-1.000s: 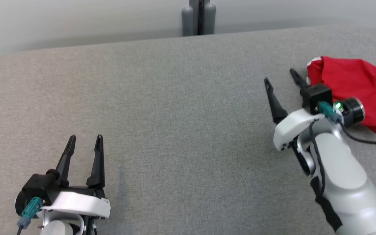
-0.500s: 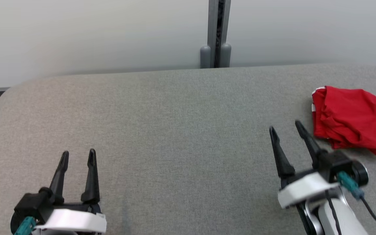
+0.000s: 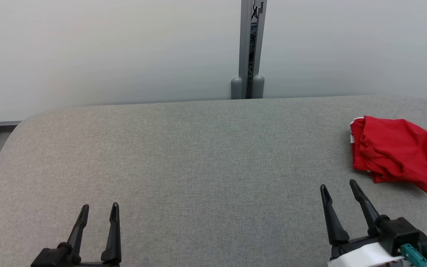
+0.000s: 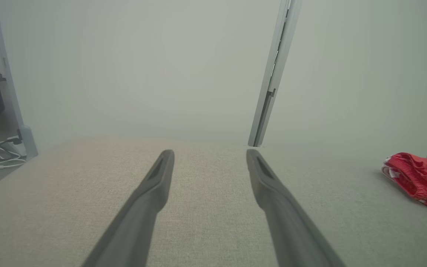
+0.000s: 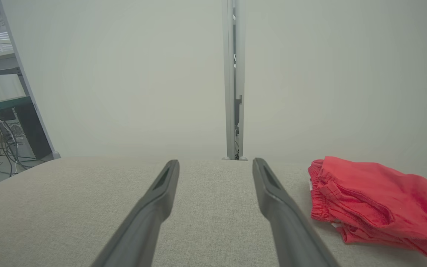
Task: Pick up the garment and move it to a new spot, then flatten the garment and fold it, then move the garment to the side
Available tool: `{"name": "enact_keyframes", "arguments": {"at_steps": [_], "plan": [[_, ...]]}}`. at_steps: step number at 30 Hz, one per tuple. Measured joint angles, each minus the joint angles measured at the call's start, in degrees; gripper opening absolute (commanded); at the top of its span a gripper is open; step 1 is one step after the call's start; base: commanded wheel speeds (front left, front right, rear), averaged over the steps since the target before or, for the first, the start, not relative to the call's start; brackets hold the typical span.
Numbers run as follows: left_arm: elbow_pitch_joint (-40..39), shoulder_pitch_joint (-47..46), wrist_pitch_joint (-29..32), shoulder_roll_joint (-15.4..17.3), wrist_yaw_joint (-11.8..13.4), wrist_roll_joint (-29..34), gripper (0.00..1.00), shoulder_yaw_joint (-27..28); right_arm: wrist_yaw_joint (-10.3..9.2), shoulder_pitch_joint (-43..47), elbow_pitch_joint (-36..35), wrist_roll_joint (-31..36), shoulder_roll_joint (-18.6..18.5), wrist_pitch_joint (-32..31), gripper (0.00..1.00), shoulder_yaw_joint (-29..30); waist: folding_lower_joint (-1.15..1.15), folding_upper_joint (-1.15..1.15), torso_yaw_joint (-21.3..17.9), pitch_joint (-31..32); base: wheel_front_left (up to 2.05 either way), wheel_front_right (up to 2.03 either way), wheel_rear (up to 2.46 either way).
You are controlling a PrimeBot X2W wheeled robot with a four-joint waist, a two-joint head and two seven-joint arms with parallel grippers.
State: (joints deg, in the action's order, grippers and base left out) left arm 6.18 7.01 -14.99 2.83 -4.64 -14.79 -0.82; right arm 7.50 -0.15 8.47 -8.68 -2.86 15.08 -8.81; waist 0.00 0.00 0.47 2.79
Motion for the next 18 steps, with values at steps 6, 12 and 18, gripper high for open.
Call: {"name": "enact_keyframes", "arguments": {"at_steps": [6, 12, 18], "plan": [[0.1, 1.0, 0.0, 0.0, 0.5, -0.2, 1.00, -0.3, 0.00, 1.4, -0.2, -0.1, 0.0, 0.0, 1.00, 0.9, 0.00, 0.00, 0.2, 0.6, 0.00, 0.00, 0.00], [0.4, 1.0, 0.0, 0.0, 0.8, -0.2, 1.00, -0.3, 0.00, 1.9, 0.3, -1.6, 0.0, 0.0, 1.00, 1.4, 0.00, 0.00, 0.3, 0.8, 0.00, 0.00, 0.00], [0.6, 1.0, 0.0, 0.0, 0.8, -0.1, 1.00, -0.2, 0.00, 1.9, 0.8, -2.1, 0.0, 0.0, 1.00, 1.2, 0.00, 0.00, 0.4, 0.8, 0.00, 0.00, 0.00]]}}
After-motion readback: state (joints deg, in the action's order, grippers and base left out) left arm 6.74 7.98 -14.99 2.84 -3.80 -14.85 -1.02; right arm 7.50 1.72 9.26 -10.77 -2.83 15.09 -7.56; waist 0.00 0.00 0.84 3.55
